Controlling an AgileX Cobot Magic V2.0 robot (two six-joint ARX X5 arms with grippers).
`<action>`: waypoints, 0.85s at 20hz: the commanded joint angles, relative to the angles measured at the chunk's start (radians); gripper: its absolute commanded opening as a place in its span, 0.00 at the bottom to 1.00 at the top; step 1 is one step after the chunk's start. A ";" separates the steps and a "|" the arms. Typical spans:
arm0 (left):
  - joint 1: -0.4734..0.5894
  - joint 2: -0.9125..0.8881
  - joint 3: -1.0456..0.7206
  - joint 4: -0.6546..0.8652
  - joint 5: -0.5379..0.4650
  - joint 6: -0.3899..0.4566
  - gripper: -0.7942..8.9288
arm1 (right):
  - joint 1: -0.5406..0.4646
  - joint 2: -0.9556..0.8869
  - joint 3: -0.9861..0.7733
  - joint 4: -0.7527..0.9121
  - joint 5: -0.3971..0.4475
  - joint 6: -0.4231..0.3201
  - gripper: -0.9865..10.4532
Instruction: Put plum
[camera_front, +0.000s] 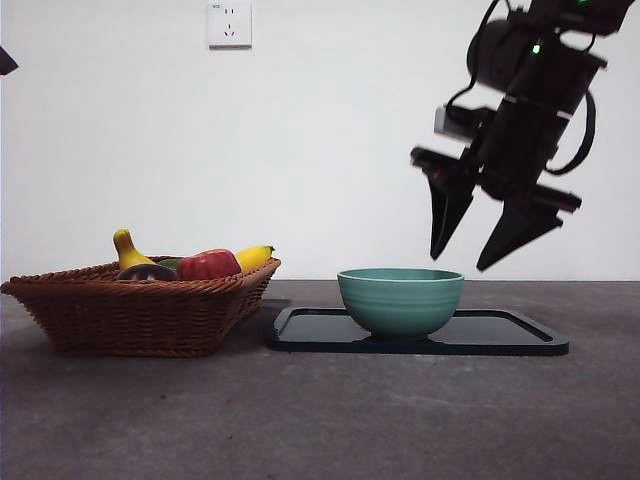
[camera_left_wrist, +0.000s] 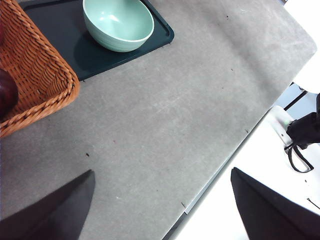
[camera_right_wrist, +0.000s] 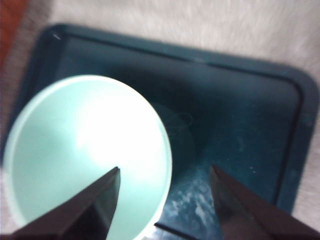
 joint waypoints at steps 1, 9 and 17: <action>-0.004 0.005 0.010 -0.002 0.003 0.012 0.53 | 0.005 0.051 0.021 0.020 0.000 -0.011 0.33; -0.004 0.005 0.010 -0.007 0.003 0.012 0.53 | 0.005 0.107 0.021 0.058 0.000 -0.012 0.19; -0.004 0.005 0.010 -0.008 0.003 0.012 0.53 | 0.005 0.058 0.025 0.083 0.000 -0.007 0.09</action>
